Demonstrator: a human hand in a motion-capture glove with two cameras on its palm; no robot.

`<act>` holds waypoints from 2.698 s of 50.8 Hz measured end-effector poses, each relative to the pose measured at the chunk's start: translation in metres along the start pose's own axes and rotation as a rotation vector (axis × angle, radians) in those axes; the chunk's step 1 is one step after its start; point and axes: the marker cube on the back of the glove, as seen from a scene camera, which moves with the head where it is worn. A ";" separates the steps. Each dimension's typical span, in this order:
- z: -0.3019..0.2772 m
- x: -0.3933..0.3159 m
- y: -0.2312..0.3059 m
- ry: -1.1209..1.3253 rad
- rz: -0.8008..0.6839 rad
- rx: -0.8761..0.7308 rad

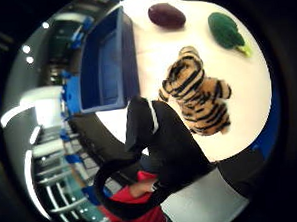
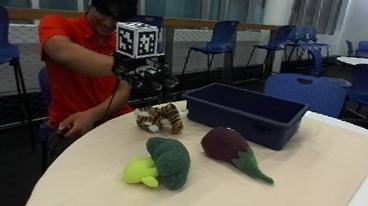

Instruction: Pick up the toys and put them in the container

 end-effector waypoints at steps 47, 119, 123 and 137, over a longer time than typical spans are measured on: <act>0.079 -0.030 -0.022 -0.101 -0.117 -0.044; -0.081 -0.138 -0.129 -0.113 -0.096 0.123; -0.079 -0.181 -0.153 -0.162 -0.134 0.082; -0.034 -0.263 -0.193 -0.106 -0.196 0.026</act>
